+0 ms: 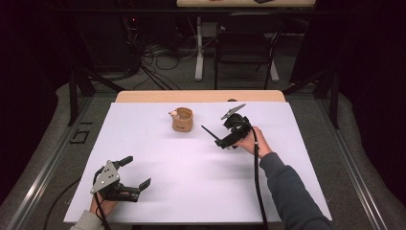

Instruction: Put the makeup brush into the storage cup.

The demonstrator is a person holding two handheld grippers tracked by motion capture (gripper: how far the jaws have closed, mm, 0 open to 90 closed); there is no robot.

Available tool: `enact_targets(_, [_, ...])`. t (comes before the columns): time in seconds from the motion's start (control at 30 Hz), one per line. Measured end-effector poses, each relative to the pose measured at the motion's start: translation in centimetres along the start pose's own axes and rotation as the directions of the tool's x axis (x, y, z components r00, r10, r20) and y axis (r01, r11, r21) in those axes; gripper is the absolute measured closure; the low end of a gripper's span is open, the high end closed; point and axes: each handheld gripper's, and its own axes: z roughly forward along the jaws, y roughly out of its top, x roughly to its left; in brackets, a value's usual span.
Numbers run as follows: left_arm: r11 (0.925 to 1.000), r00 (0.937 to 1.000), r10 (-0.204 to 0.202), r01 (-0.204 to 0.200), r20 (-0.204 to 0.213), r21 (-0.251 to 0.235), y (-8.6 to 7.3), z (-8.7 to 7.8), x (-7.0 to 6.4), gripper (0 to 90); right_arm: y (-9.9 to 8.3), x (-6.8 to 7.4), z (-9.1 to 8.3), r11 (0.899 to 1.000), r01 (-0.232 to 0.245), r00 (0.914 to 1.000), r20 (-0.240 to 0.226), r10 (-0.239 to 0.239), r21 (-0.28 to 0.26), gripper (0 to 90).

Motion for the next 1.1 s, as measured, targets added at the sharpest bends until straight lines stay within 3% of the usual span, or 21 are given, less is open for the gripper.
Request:
enact_targets(0.03, [1.0000, 1.0000, 0.000, 0.000, 0.000, 0.000, 0.0, 0.0, 0.0, 0.0, 0.0, 0.0, 0.0, 1.000, 0.000, 1.0000, 0.000, 0.000, 0.000, 0.0])
enact_targets(0.07, [1.0000, 1.0000, 0.002, -0.002, 0.000, -0.001, 0.0, 0.0, 0.0, 0.0, 0.3, 0.0, 0.1, 0.999, 0.009, 0.9998, -0.019, -0.008, 0.054, 0.0])
enact_targets(0.17, [1.0000, 1.0000, 0.002, -0.002, 0.000, 0.000, 0.0, 0.0, 0.0, 0.0, 0.7, -0.1, 0.3, 0.995, 0.015, 0.9997, -0.023, -0.013, 0.098, 0.0])
enact_targets(0.3, [1.0000, 1.0000, 0.000, 0.000, 0.004, 0.001, 0.0, 0.0, 0.0, 0.0, 1.2, -0.1, 0.7, 0.991, 0.024, 0.9997, -0.001, -0.024, 0.135, 2.3])
enact_targets(0.33, [1.0000, 1.0000, 0.000, 0.000, 0.005, 0.001, 0.0, 0.0, 0.0, 0.0, 1.3, -0.2, 0.7, 0.986, 0.028, 0.9996, -0.014, -0.026, 0.163, 2.9])
enact_targets(0.43, [1.0000, 1.0000, 0.001, -0.001, 0.008, 0.003, 0.0, 0.1, 0.0, 0.0, 1.5, -0.3, 1.0, 0.985, 0.024, 0.9997, -0.010, -0.022, 0.173, 5.8])
enact_targets(0.53, [1.0000, 0.9999, 0.000, -0.001, 0.011, 0.006, 0.0, 0.1, 0.0, 0.0, 2.0, -0.4, 1.2, 0.976, 0.015, 0.9999, -0.007, -0.014, 0.217, 15.3])
enact_targets(0.67, [1.0000, 1.0000, -0.001, 0.001, 0.010, 0.006, 0.0, 0.1, 0.0, 0.0, 2.0, -0.3, 1.9, 0.978, 0.009, 0.9999, 0.011, -0.012, 0.208, 25.9])
enact_targets(0.7, [1.0000, 0.9999, 0.002, -0.002, 0.012, 0.008, 0.0, 0.1, 0.0, 0.0, 2.4, -0.4, 1.7, 0.950, 0.017, 0.9998, 0.005, -0.020, 0.312, 32.1])
enact_targets(0.73, [1.0000, 0.9999, 0.002, -0.002, 0.012, 0.008, 0.0, 0.1, 0.0, 0.0, 2.4, -0.4, 1.7, 0.950, 0.017, 0.9998, 0.005, -0.020, 0.312, 32.1])
enact_targets(0.77, [1.0000, 0.9999, 0.002, -0.002, 0.014, 0.009, 0.0, 0.1, 0.0, 0.0, 2.1, -0.4, 2.1, 0.968, 0.004, 0.9999, 0.011, -0.007, 0.250, 35.3])
enact_targets(0.8, [1.0000, 0.9999, 0.002, -0.002, 0.014, 0.009, 0.0, 0.1, 0.0, 0.0, 2.5, -0.5, 1.8, 0.945, 0.006, 0.9998, 0.015, -0.011, 0.328, 37.7])
enact_targets(0.83, [0.9999, 0.9999, 0.005, -0.005, 0.014, 0.010, 0.0, 0.1, 0.0, 0.0, 2.2, -0.5, 2.3, 0.965, 0.000, 0.9999, 0.012, -0.003, 0.263, 39.0])
enact_targets(0.87, [0.9999, 0.9999, 0.005, -0.005, 0.009, 0.011, 0.0, 0.1, 0.0, 0.0, 2.5, -0.5, 2.0, 0.942, 0.000, 0.9998, 0.019, -0.006, 0.335, 43.5])
enact_targets(0.9, [0.9999, 0.9999, 0.005, -0.005, 0.009, 0.012, 0.0, 0.2, 0.0, 0.0, 2.3, -0.5, 2.5, 0.952, -0.004, 0.9999, 0.013, 0.000, 0.307, 47.6])
enact_targets(1.0, [0.9999, 0.9999, 0.003, -0.003, 0.010, 0.011, 0.0, 0.2, 0.0, 0.0, 2.3, -0.6, 2.7, 0.947, -0.013, 0.9998, 0.016, 0.009, 0.321, 50.8])
enact_targets(1.03, [0.9999, 1.0000, 0.003, -0.004, 0.005, 0.012, 0.0, 0.2, -0.1, 0.0, 2.0, -0.6, 3.3, 0.962, -0.021, 0.9998, 0.006, 0.020, 0.273, 53.7])
enact_targets(1.07, [0.9999, 0.9999, 0.003, -0.003, 0.010, 0.011, 0.0, 0.2, 0.0, 0.0, 2.0, -0.6, 3.3, 0.962, -0.021, 0.9998, 0.006, 0.020, 0.273, 53.7])
enact_targets(1.1, [0.9999, 0.9999, 0.003, -0.003, 0.014, 0.012, 0.0, 0.2, 0.0, 0.0, 2.4, -0.6, 2.9, 0.929, -0.011, 0.9999, 0.005, 0.010, 0.370, 55.7])
